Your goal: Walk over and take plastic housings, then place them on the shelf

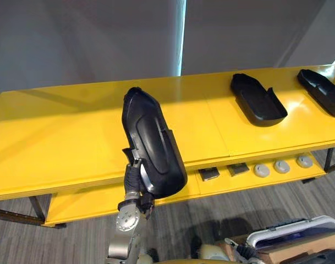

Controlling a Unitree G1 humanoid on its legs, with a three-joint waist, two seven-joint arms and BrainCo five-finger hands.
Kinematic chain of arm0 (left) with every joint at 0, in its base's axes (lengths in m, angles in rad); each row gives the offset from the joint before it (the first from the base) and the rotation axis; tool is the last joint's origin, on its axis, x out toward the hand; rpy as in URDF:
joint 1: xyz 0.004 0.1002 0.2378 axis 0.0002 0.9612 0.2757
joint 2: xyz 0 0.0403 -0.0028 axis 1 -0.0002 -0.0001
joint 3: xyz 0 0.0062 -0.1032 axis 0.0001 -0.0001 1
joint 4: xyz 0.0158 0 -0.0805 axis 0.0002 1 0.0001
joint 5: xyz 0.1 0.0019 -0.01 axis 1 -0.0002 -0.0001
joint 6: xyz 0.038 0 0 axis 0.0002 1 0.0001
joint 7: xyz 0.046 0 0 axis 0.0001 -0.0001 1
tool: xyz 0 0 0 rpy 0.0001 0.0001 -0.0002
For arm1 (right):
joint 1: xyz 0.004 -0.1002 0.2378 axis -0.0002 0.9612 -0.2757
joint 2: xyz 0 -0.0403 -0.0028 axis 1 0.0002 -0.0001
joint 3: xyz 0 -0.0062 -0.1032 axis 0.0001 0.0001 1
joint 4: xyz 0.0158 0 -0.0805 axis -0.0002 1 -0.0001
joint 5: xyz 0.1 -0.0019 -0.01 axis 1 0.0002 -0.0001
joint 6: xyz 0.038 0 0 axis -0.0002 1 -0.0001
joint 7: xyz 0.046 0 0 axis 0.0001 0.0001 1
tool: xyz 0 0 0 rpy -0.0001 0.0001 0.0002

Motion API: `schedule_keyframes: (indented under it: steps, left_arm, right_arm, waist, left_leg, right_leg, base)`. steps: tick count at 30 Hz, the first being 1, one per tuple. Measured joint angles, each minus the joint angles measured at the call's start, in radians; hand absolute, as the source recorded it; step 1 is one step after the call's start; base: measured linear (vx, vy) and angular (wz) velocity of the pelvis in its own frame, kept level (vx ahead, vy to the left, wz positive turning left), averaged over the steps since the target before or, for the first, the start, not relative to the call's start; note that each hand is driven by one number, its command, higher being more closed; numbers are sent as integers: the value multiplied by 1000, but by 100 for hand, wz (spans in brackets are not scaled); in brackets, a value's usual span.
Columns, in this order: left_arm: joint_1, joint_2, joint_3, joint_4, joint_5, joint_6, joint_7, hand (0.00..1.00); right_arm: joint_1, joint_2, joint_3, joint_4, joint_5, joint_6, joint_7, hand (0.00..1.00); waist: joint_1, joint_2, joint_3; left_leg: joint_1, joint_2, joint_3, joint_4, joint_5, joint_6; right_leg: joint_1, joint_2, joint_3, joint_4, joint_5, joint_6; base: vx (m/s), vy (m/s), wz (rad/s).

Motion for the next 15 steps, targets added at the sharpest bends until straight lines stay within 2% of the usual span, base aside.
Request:
schedule_keyframes:
  steps: [3, 7, 12, 15]
  left_arm:
    - [-66, 11, 30, 64, 77, 34, 40, 100]
    - [-192, 30, 69, 178, 162, 75, 94, 100]
    - [-315, 52, 128, 281, 193, 116, 141, 100]
    - [-398, 75, 143, 346, 213, 147, 159, 100]
  right_arm:
    - [-6, 0, 28, -16, -20, -7, 1, 0]
    - [-1, 2, 49, -43, -38, -11, 1, 0]
    - [13, 2, 75, -80, -38, -12, 1, 0]
    - [12, -6, 92, -83, -39, -13, 4, 0]
  waist:
    - [0, 2, -1]
    - [-9, 4, -2]
    - [-33, 3, -3]
    - [-34, -5, -1]
  left_leg:
    - [0, 0, 0, -5, 14, 7]
    - [-12, -2, 7, -41, 46, -3]
    - [-16, -1, 16, -118, 65, -27]
    - [-33, 2, 23, -140, 70, -34]
  right_leg:
    - [22, 7, 3, -60, 44, -7]
    - [18, 14, 11, -118, 89, -13]
    - [-13, 20, 1, -147, 92, -14]
    - [-43, 25, 4, -147, 91, -14]
  base:
    - [-97, -13, -4]
    - [-181, -35, -6]
    - [-163, -54, -3]
    - [-127, -67, -5]
